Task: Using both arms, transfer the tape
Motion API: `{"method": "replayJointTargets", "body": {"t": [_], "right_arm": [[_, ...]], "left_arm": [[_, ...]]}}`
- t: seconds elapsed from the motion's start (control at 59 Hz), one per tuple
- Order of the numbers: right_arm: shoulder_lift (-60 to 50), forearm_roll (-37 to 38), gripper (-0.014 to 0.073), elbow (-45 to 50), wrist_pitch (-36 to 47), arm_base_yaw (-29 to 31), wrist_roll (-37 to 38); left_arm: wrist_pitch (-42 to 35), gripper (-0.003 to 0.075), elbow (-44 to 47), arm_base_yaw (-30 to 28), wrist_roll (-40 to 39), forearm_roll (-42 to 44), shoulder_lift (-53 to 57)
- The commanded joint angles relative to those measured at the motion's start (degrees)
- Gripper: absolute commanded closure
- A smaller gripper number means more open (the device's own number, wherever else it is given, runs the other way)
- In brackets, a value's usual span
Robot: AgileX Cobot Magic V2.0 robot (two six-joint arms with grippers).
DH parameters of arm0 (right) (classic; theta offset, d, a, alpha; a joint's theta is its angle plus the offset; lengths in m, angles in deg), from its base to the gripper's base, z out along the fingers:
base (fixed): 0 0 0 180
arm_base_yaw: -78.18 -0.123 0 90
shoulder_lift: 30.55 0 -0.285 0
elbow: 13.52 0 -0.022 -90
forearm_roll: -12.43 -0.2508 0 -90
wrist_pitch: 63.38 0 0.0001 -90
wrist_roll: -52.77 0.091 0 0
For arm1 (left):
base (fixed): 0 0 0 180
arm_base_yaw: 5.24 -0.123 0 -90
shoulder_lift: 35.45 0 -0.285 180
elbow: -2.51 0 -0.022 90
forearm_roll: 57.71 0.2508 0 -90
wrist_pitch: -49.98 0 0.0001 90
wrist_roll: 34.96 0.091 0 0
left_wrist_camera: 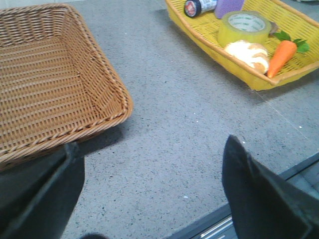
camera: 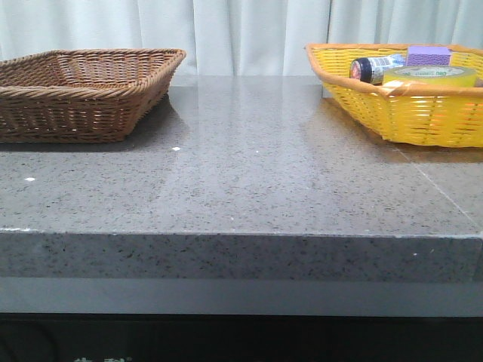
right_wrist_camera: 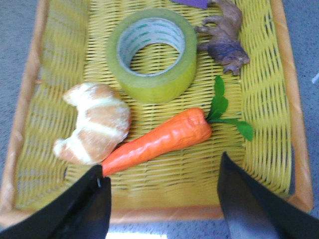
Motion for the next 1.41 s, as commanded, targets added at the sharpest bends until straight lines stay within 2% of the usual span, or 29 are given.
{"method": "replayJointTargets", "body": {"t": [0.0, 0.221, 0.628, 1.001, 1.069, 1.255, 1.391], "right_arm": [[3.68, 0.14, 0.0106, -6.61, -0.05, 0.98, -0.10], [15.33, -2.24, 0.0106, -16.74, -1.80, 1.23, -0.10], [32.48, -1.85, 0.0106, -33.54, -3.75, 1.23, -0.10], [41.60, -1.71, 0.0111, -38.82, -4.67, 1.23, -0.10], [42.20, -1.71, 0.0153, -38.87, -4.67, 1.23, -0.10], [42.89, -2.01, 0.0356, -38.87, -4.86, 1.23, -0.10], [42.88, -2.01, 0.0430, -39.88, -5.40, 1.23, -0.10]], "left_arm": [[-4.62, 0.0157, -1.94, 0.63, -0.36, -0.71, -0.30], [-4.62, 0.0157, -1.94, 0.63, -0.36, -0.71, -0.30], [-4.62, 0.0157, -1.94, 0.63, -0.36, -0.71, -0.30], [-4.62, 0.0157, -1.94, 0.63, -0.36, -0.71, -0.30], [-4.62, 0.0157, -1.94, 0.63, -0.36, -0.71, -0.30], [-4.62, 0.0157, -1.94, 0.63, -0.36, -0.71, -0.30], [-4.62, 0.0157, -1.94, 0.63, -0.36, -0.71, -0.30]]}}
